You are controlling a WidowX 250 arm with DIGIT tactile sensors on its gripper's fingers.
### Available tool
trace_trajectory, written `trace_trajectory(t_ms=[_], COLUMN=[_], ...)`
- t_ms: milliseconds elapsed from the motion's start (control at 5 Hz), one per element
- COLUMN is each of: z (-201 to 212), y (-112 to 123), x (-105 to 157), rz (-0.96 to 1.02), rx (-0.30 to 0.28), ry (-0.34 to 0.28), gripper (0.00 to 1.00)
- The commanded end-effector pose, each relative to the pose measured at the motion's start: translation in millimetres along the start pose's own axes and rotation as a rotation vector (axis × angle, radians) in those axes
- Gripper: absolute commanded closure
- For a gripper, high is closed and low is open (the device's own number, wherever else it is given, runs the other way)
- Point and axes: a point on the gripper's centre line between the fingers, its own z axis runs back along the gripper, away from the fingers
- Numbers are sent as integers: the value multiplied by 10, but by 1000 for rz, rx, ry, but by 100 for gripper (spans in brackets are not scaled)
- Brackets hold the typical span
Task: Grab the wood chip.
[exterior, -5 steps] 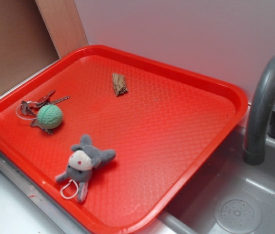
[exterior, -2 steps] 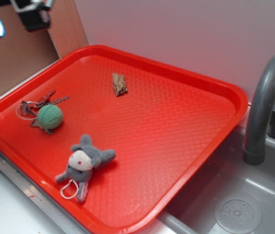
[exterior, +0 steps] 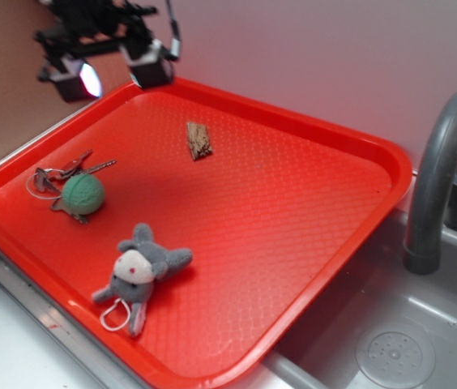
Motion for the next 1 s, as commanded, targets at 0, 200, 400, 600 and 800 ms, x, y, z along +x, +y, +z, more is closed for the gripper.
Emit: trace_trajectory(t_ms=[0, 200, 400, 600, 800], z=[-351, -525, -721, -857, -958], y=[-249, -336, -425, -454, -476], x=[277, 385, 503, 513, 351], rz=[53, 80, 89, 92, 62], rx=[13, 23, 42, 62, 75], ry=[-5, 18, 36, 55, 43], gripper=[0, 0, 0, 0, 100])
